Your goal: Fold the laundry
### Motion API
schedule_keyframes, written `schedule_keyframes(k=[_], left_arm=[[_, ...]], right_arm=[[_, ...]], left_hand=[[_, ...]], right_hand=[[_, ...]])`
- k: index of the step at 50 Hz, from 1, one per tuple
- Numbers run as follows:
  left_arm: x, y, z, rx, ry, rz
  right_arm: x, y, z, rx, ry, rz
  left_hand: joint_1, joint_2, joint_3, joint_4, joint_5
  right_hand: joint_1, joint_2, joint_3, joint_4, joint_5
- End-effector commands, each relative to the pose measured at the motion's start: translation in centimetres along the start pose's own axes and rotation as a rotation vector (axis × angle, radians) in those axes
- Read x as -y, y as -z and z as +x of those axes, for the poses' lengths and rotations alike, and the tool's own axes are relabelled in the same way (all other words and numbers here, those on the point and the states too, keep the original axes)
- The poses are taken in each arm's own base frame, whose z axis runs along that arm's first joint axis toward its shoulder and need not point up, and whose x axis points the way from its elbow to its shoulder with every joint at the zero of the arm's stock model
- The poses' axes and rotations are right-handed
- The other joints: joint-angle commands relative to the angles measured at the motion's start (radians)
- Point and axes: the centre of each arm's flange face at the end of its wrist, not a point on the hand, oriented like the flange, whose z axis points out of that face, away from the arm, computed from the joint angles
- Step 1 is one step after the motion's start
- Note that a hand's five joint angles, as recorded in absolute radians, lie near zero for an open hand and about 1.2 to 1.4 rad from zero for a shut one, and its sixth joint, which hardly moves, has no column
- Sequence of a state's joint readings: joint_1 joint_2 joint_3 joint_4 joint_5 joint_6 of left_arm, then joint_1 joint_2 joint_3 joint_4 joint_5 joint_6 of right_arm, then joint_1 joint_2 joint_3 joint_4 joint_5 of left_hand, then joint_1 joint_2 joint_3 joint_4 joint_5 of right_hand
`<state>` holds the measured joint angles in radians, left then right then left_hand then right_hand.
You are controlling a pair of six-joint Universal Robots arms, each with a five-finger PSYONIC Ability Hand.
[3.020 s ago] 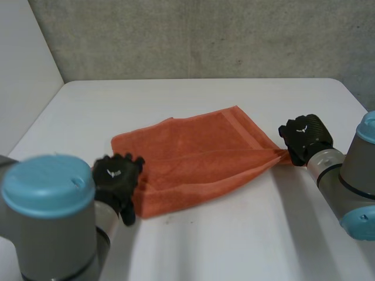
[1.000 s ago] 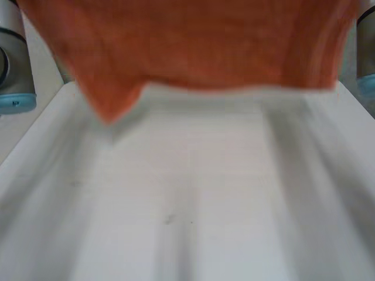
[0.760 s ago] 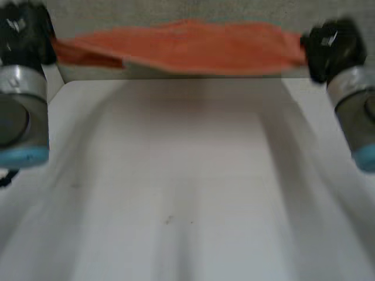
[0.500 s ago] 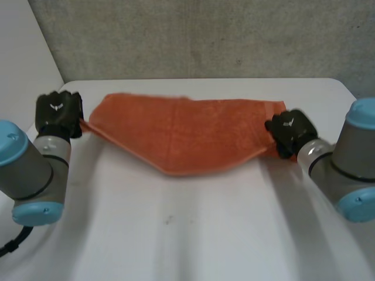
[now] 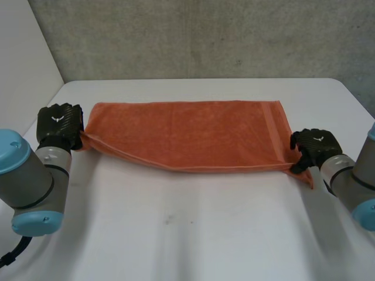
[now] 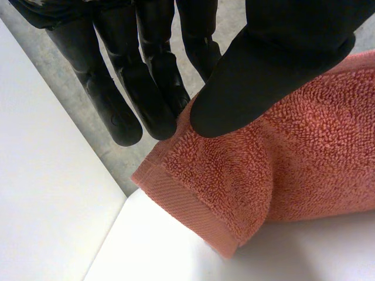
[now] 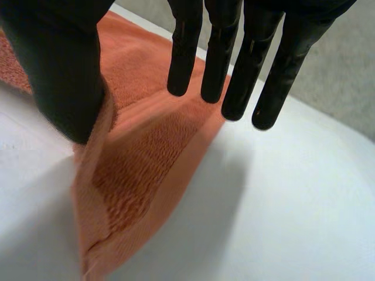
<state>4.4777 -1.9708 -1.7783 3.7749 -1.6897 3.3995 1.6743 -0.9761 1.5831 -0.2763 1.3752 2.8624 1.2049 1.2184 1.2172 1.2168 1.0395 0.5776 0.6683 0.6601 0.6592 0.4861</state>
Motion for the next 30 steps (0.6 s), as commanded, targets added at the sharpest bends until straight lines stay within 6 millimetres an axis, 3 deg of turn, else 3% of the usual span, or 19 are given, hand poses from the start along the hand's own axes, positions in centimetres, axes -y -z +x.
schedule_keyframes(k=[1,6,8,17,22,27,30], left_arm=[[0.0,-0.1,-0.2,0.005,-0.001,-0.001],[0.0,-0.1,-0.2,0.005,-0.003,-0.003],[-0.1,-0.1,-0.2,0.004,-0.004,-0.005],[0.0,-0.2,-0.4,0.007,-0.004,-0.013],[0.1,-0.3,-0.7,0.015,-0.004,-0.013],[0.0,-0.2,-0.7,0.016,-0.005,-0.021],[0.0,0.0,-0.8,0.013,-0.006,-0.032]], right_arm=[[-0.7,0.5,1.4,0.011,-0.063,-0.094],[-1.1,0.9,1.2,0.065,-0.097,-0.131],[-1.3,1.3,1.3,0.092,-0.147,-0.176],[-1.6,1.6,1.9,0.098,-0.214,-0.207],[-1.6,1.5,2.2,0.093,-0.213,-0.202],[-1.4,1.2,3.1,0.066,-0.205,-0.169],[-1.2,1.2,3.3,0.059,-0.199,-0.159]], left_hand=[[0.191,0.178,0.179,0.18,0.182],[0.191,0.178,0.179,0.18,0.182],[0.191,0.178,0.179,0.18,0.182],[0.191,0.178,0.179,0.18,0.182],[0.191,0.178,0.179,0.18,0.182],[0.191,0.178,0.179,0.18,0.182],[0.191,0.178,0.179,0.18,0.182]], right_hand=[[0.494,0.403,0.411,0.412,0.411],[0.426,0.336,0.344,0.345,0.343],[0.234,0.143,0.151,0.152,0.151],[0.25,0.159,0.168,0.169,0.167],[0.371,0.28,0.288,0.289,0.287],[0.818,0.727,0.735,0.736,0.735],[0.819,0.728,0.736,0.737,0.736]])
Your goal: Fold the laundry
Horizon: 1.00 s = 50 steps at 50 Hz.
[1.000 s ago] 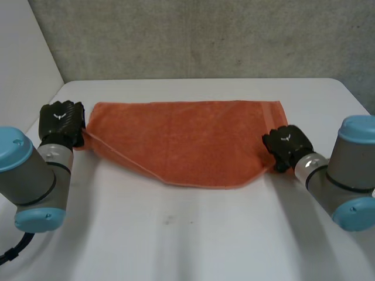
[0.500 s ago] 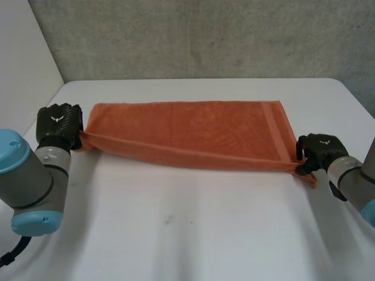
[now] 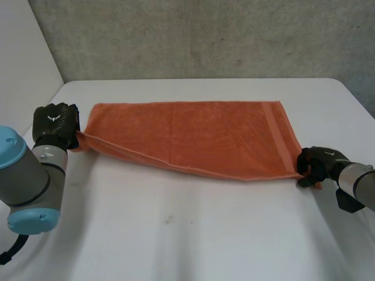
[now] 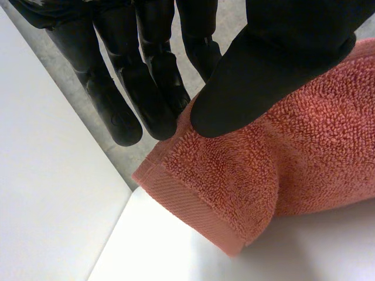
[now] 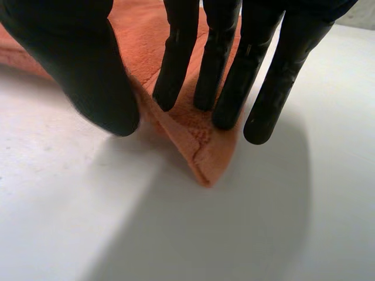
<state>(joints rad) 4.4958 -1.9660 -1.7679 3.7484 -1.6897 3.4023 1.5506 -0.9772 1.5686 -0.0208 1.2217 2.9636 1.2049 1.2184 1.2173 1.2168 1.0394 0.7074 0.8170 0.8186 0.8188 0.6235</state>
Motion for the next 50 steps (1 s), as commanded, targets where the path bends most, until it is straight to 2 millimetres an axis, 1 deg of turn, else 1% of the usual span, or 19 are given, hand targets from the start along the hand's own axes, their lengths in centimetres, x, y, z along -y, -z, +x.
schedule_keyframes(k=[1,8,12,16,18,23,26,29,35,37,38,39,40,42,43,45,46,48,50], left_arm=[[0.0,0.4,-0.1,-0.003,-0.003,-0.022],[0.0,2.0,-0.1,-0.029,-0.013,-0.102],[0.2,4.5,-0.5,-0.061,-0.029,-0.231],[0.1,6.9,-0.9,-0.087,-0.044,-0.348],[0.3,9.6,-1.4,-0.11,-0.064,-0.472],[1.0,12.7,-2.1,-0.131,-0.093,-0.576],[1.5,13.2,-2.1,-0.137,-0.095,-0.567],[1.7,13.1,-2.1,-0.141,-0.1,-0.553],[1.9,9.7,-1.5,-0.123,-0.099,-0.454],[1.1,6.8,-0.9,-0.11,-0.093,-0.411],[1.1,6.8,-0.9,-0.11,-0.093,-0.41],[0.9,5.2,-0.6,-0.101,-0.089,-0.375],[0.9,5.2,-0.6,-0.101,-0.089,-0.375],[0.2,1.9,0.2,-0.085,-0.081,-0.306],[0.2,1.9,0.2,-0.085,-0.081,-0.305],[-0.4,-1.3,1.0,-0.071,-0.075,-0.232],[-0.4,-1.3,1.0,-0.071,-0.075,-0.232],[-0.8,-2.7,1.4,-0.066,-0.077,-0.203],[-1.8,-5.1,2.1,-0.059,-0.115,-0.158]], right_arm=[[1.0,0.0,0.9,-0.03,0.025,0.058],[3.0,1.8,0.6,-0.046,0.178,0.118],[3.9,4.3,-0.2,-0.06,0.368,0.11],[3.5,6.4,-0.9,-0.049,0.49,0.026],[2.9,8.6,-0.8,-0.027,0.591,-0.105],[2.1,12.5,-0.1,0.01,0.694,-0.337],[2.4,13.6,-0.2,0.039,0.755,-0.385],[3.4,13.1,0.3,-0.008,0.773,-0.328],[5.0,10.7,0.9,-0.102,0.74,-0.181],[5.1,7.4,0.2,-0.102,0.759,-0.109],[5.1,7.4,0.2,-0.102,0.759,-0.109],[5.1,5.8,-0.5,-0.093,0.78,-0.078],[5.5,4.4,-1.0,-0.099,0.799,-0.041],[5.5,3.1,-1.2,-0.116,0.816,-0.026],[5.5,3.1,-1.2,-0.116,0.816,-0.026],[5.8,0.4,-0.6,-0.172,0.834,0.016],[5.8,0.4,-0.6,-0.172,0.834,0.017],[6.2,-2.3,-0.1,-0.213,0.851,0.088],[6.5,-3.4,-0.2,-0.229,0.863,0.132]], left_hand=[[0.191,0.178,0.179,0.18,0.182],[0.191,0.178,0.179,0.18,0.182],[0.191,0.178,0.179,0.18,0.182],[0.191,0.178,0.179,0.18,0.182],[0.191,0.178,0.179,0.18,0.182],[0.191,0.178,0.179,0.18,0.182],[0.191,0.178,0.179,0.18,0.182],[0.191,0.178,0.179,0.18,0.182],[0.191,0.178,0.179,0.18,0.182],[0.191,0.178,0.179,0.18,0.182],[0.191,0.178,0.179,0.18,0.182],[0.191,0.178,0.179,0.18,0.182],[0.191,0.178,0.179,0.18,0.182],[0.191,0.178,0.179,0.18,0.182],[0.191,0.178,0.179,0.18,0.182],[0.191,0.178,0.179,0.18,0.182],[0.191,0.178,0.179,0.18,0.182],[0.191,0.178,0.179,0.18,0.182],[0.191,0.178,0.179,0.18,0.182]], right_hand=[[0.689,0.579,0.578,0.577,0.598],[0.689,0.579,0.578,0.577,0.598],[0.689,0.579,0.578,0.577,0.598],[0.689,0.579,0.578,0.577,0.598],[0.689,0.579,0.578,0.577,0.598],[0.689,0.579,0.578,0.577,0.598],[0.689,0.579,0.578,0.577,0.598],[0.689,0.579,0.578,0.577,0.598],[0.689,0.579,0.578,0.577,0.598],[0.689,0.579,0.578,0.577,0.598],[0.689,0.579,0.578,0.577,0.598],[0.689,0.579,0.578,0.577,0.598],[0.689,0.579,0.578,0.577,0.598],[0.689,0.579,0.578,0.577,0.598],[0.689,0.579,0.578,0.577,0.598],[0.689,0.579,0.578,0.577,0.598],[0.689,0.579,0.578,0.577,0.598],[0.689,0.579,0.578,0.577,0.598],[0.689,0.579,0.578,0.577,0.598]])
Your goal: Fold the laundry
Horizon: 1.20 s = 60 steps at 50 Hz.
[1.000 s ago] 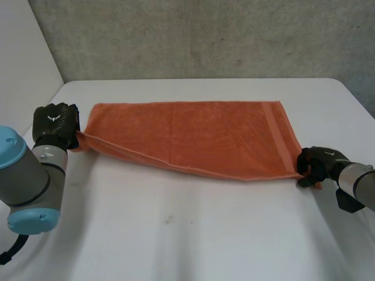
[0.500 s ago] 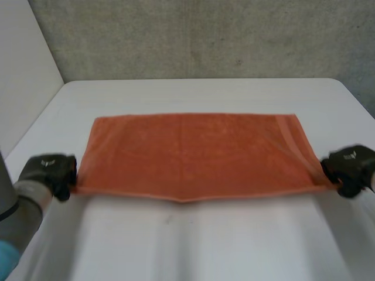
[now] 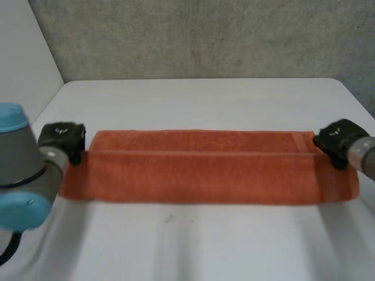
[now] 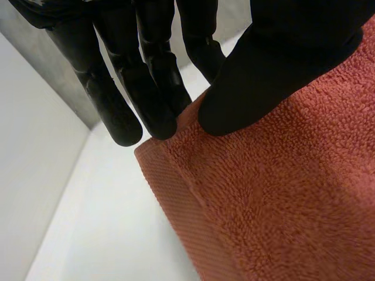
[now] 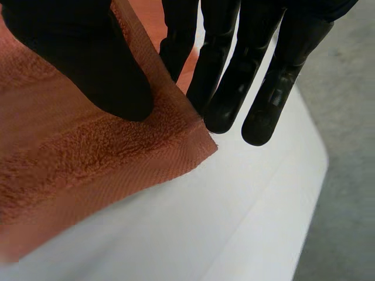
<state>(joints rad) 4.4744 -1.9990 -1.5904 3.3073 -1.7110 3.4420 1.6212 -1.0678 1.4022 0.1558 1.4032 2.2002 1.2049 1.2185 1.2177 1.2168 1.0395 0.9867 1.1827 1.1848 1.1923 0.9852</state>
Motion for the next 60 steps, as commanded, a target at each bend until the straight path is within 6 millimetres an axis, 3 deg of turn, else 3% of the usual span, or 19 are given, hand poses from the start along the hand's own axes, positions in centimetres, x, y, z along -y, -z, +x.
schedule_keyframes(k=[1,3,12,13,14,15,16,20,28,33,35,36,38,41,46,49,55,60], left_arm=[[-0.1,-6.5,1.2,0.033,-0.036,0.122],[-0.6,-8.7,1.8,0.045,-0.105,0.165],[-1.1,-12.5,3.8,0.01,-0.223,0.349],[-1.4,-12.9,4.2,-0.005,-0.225,0.378],[-1.5,-12.9,4.2,-0.005,-0.225,0.378],[-1.7,-13.2,4.4,-0.009,-0.229,0.4],[-1.5,-13.3,4.4,-0.004,-0.228,0.425],[-1.1,-13.0,4.5,0.002,-0.222,0.458],[1.6,-10.3,3.8,0.015,-0.214,0.507],[3.4,-7.6,3.2,0.012,-0.208,0.521],[4.2,-5.2,2.8,0.002,-0.183,0.523],[4.2,-5.2,2.8,0.002,-0.182,0.523],[4.8,-2.6,2.5,-0.022,-0.121,0.527],[4.9,-1.2,2.5,-0.038,-0.08,0.526],[5.4,3.1,2.1,-0.105,0.071,0.497],[5.5,4.0,1.8,-0.12,0.106,0.469],[3.8,6.3,1.7,-0.187,0.209,0.235],[2.1,7.3,1.8,-0.192,0.245,0.078]], right_arm=[[0.5,-5.7,0.2,-0.132,0.04,0.092],[1.1,-7.7,0.2,-0.197,0.059,0.158],[1.5,-11.8,0.0,-0.316,0.089,0.261],[1.6,-12.4,-0.2,-0.327,0.089,0.276],[1.6,-12.9,-0.7,-0.327,0.09,0.286],[1.6,-12.9,-0.7,-0.327,0.09,0.286],[1.8,-13.1,-1.0,-0.331,0.094,0.296],[2.3,-12.9,-1.0,-0.346,0.081,0.296],[5.1,-8.1,1.9,-0.383,-0.119,0.35],[7.0,-3.0,4.0,-0.393,-0.272,0.414],[7.0,-1.8,4.1,-0.384,-0.293,0.413],[7.0,-1.8,4.1,-0.383,-0.293,0.413],[6.9,0.0,3.8,-0.354,-0.319,0.388],[6.3,1.2,3.1,-0.31,-0.33,0.339],[4.8,2.7,2.8,-0.243,-0.347,0.244],[3.3,3.0,2.4,-0.177,-0.366,0.17],[1.9,3.4,0.7,-0.03,-0.386,0.101],[-0.6,2.2,0.3,0.023,-0.429,0.051]], left_hand=[[0.191,0.178,0.179,0.179,0.182],[0.191,0.178,0.179,0.179,0.182],[0.191,0.178,0.179,0.179,0.182],[0.009,-0.005,-0.004,-0.003,0.0],[0.007,-0.007,-0.006,-0.005,-0.002],[-0.763,-0.777,-0.776,-0.775,-0.773],[-0.998,-1.011,-1.011,-1.01,-1.007],[-1.03,-1.044,-1.043,-1.042,-1.039],[-1.03,-1.044,-1.043,-1.042,-1.039],[-1.03,-1.044,-1.043,-1.042,-1.039],[-1.03,-1.044,-1.043,-1.042,-1.039],[-1.03,-1.044,-1.043,-1.042,-1.039],[-1.03,-1.044,-1.043,-1.042,-1.039],[-1.03,-1.044,-1.043,-1.042,-1.039],[-1.03,-1.044,-1.043,-1.042,-1.039],[-1.03,-1.044,-1.043,-1.042,-1.039],[-1.03,-1.044,-1.043,-1.042,-1.039],[-1.03,-1.044,-1.043,-1.042,-1.039]], right_hand=[[0.41,0.214,0.211,0.204,0.237],[0.41,0.214,0.211,0.204,0.237],[0.41,0.214,0.211,0.204,0.237],[0.044,-0.152,-0.154,-0.161,-0.129],[-0.703,-0.899,-0.901,-0.909,-0.876],[-0.711,-0.907,-0.909,-0.916,-0.884],[-0.812,-1.008,-1.01,-1.018,-0.985],[-0.812,-1.008,-1.01,-1.018,-0.985],[-0.812,-1.008,-1.01,-1.018,-0.985],[-0.812,-1.008,-1.01,-1.018,-0.985],[-0.812,-1.008,-1.01,-1.018,-0.985],[-0.812,-1.008,-1.01,-1.018,-0.985],[-0.812,-1.008,-1.01,-1.018,-0.985],[-0.812,-1.008,-1.01,-1.018,-0.985],[-0.812,-1.008,-1.01,-1.018,-0.985],[-0.812,-1.008,-1.01,-1.018,-0.985],[-0.812,-1.008,-1.01,-1.018,-0.985],[-0.67,-0.866,-0.868,-0.875,-0.843]])
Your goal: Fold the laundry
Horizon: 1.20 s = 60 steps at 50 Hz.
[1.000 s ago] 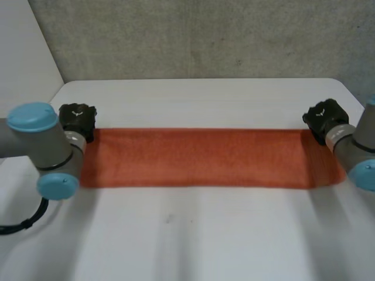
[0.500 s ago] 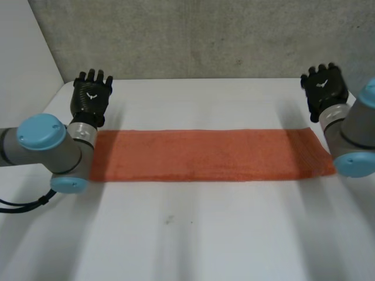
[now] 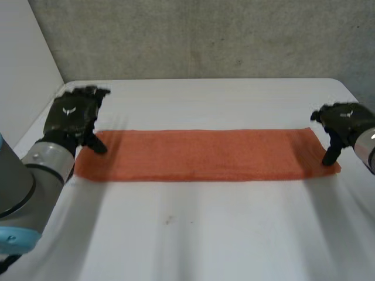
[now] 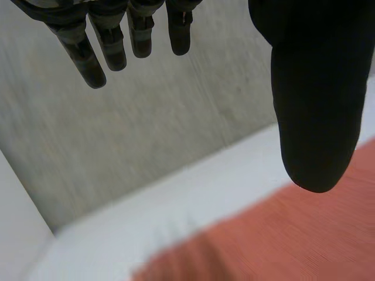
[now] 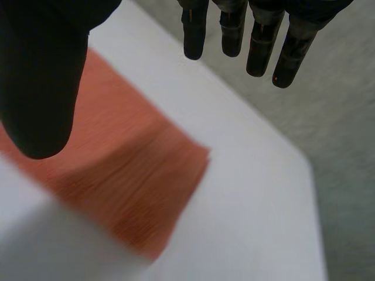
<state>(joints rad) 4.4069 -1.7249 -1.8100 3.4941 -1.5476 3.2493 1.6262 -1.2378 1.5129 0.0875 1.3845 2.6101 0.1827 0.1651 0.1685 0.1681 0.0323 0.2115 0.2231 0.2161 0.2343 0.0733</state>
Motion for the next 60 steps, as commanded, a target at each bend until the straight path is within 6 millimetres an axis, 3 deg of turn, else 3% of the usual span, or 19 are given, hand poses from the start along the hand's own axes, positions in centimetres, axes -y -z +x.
schedule_keyframes(k=[1,8,16,30,32,33,34,35,36,41,43,46,48,49,51,57,59,60], left_arm=[[-1.8,2.0,-0.1,0.026,0.075,-0.224],[-2.4,1.9,-0.3,0.058,0.078,-0.237],[-3.1,1.7,-0.2,0.059,0.078,-0.22],[-3.4,1.9,-0.1,0.058,0.076,-0.215],[-3.5,2.0,0.0,0.055,0.078,-0.215],[-3.5,2.0,0.0,0.055,0.078,-0.215],[-3.5,2.0,0.0,0.056,0.076,-0.217],[-3.5,2.0,0.0,0.056,0.076,-0.217],[-3.4,2.0,0.0,0.055,0.077,-0.215],[-3.5,2.3,0.2,0.047,0.075,-0.218],[-3.5,2.4,0.2,0.047,0.077,-0.217],[-3.4,2.4,0.3,0.046,0.075,-0.214],[-3.3,2.4,0.3,0.046,0.076,-0.213],[-3.3,2.4,0.3,0.046,0.076,-0.213],[-3.3,2.4,0.3,0.045,0.075,-0.213],[-3.3,2.4,0.3,0.045,0.075,-0.211],[-3.3,2.4,0.3,0.045,0.076,-0.214],[-3.3,2.4,0.3,0.046,0.076,-0.214]], right_arm=[[-3.7,-1.5,0.2,0.085,-0.058,-0.082],[-6.4,-4.3,1.1,0.05,-0.058,-0.036],[-7.6,-6.0,1.7,0.008,-0.045,0.01],[-8.8,-6.7,1.5,0.015,-0.057,-0.02],[-8.8,-6.8,1.6,0.015,-0.056,-0.017],[-8.8,-6.8,1.6,0.014,-0.056,-0.017],[-8.7,-6.9,1.7,0.011,-0.053,-0.014],[-8.8,-7.0,2.1,-0.005,-0.053,-0.016],[-8.8,-7.0,2.1,-0.005,-0.053,-0.017],[-9.0,-7.1,4.9,-0.094,-0.063,-0.03],[-9.0,-6.8,7.4,-0.179,-0.063,-0.041],[-8.9,-6.6,8.7,-0.223,-0.053,-0.042],[-9.1,-6.5,11.4,-0.305,-0.014,-0.06],[-9.1,-6.5,11.5,-0.305,-0.014,-0.06],[-9.0,-6.2,14.0,-0.378,0.053,-0.089],[-7.4,-6.2,14.7,-0.4,0.102,-0.085],[-4.6,-6.5,12.8,-0.365,0.102,-0.008],[-4.5,-6.5,12.8,-0.365,0.102,-0.008]], left_hand=[[-0.008,0.009,0.006,0.006,-0.032],[-0.008,0.009,0.006,0.006,-0.032],[-0.008,0.009,0.006,0.006,-0.032],[-0.008,0.009,0.006,0.006,-0.032],[-0.008,0.009,0.006,0.006,-0.032],[-0.008,0.009,0.006,0.006,-0.032],[-0.008,0.009,0.006,0.006,-0.032],[-0.008,0.009,0.006,0.006,-0.032],[-0.008,0.009,0.006,0.006,-0.032],[-0.008,0.009,0.006,0.006,-0.032],[-0.008,0.009,0.006,0.006,-0.032],[-0.008,0.009,0.006,0.006,-0.032],[-0.008,0.009,0.006,0.006,-0.032],[-0.008,0.009,0.006,0.006,-0.032],[-0.008,0.009,0.006,0.006,-0.032],[-0.008,0.009,0.006,0.006,-0.032],[-0.008,0.009,0.006,0.006,-0.032],[-0.008,0.009,0.006,0.006,-0.032]], right_hand=[[0.164,0.152,0.159,0.141,0.127],[0.399,0.387,0.394,0.376,0.362],[0.531,0.519,0.526,0.508,0.495],[0.54,0.528,0.535,0.517,0.504],[0.785,0.773,0.78,0.762,0.749],[0.787,0.775,0.782,0.764,0.75],[1.074,1.063,1.07,1.052,1.038],[1.184,1.172,1.179,1.161,1.147],[1.185,1.173,1.18,1.162,1.148],[1.185,1.173,1.18,1.162,1.148],[1.185,1.173,1.18,1.162,1.148],[1.185,1.173,1.18,1.162,1.148],[1.185,1.173,1.18,1.162,1.148],[1.185,1.173,1.18,1.162,1.148],[1.185,1.173,1.18,1.162,1.148],[1.185,1.173,1.18,1.162,1.148],[1.185,1.173,1.18,1.162,1.148],[1.185,1.173,1.18,1.162,1.148]])
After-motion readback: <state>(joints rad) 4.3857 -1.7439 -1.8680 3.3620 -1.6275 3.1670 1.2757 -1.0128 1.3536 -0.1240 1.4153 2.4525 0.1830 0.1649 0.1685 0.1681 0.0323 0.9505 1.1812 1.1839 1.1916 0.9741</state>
